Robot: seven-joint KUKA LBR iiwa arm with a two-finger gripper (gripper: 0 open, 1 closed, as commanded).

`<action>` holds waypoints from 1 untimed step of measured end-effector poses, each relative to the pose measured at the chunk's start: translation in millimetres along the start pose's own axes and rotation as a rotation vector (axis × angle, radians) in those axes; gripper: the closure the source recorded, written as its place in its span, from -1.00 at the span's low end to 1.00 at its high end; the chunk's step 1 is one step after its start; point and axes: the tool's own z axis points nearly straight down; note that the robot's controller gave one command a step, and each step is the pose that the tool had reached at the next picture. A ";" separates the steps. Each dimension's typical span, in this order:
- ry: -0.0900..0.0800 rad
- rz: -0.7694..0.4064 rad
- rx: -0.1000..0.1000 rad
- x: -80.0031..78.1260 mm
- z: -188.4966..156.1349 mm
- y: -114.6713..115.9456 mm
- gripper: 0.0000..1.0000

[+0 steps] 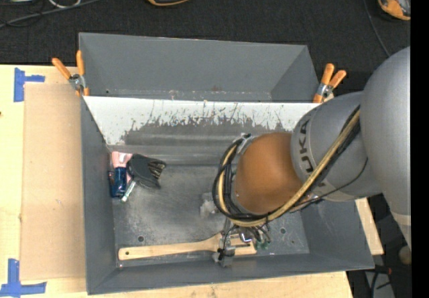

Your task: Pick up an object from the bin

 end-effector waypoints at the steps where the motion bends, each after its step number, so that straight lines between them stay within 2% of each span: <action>1: -0.006 -0.109 -0.002 -2.2 -1.6 -13.9 -1.00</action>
Offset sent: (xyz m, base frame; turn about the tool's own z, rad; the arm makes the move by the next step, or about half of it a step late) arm 0.0016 -0.0012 0.0013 -0.0246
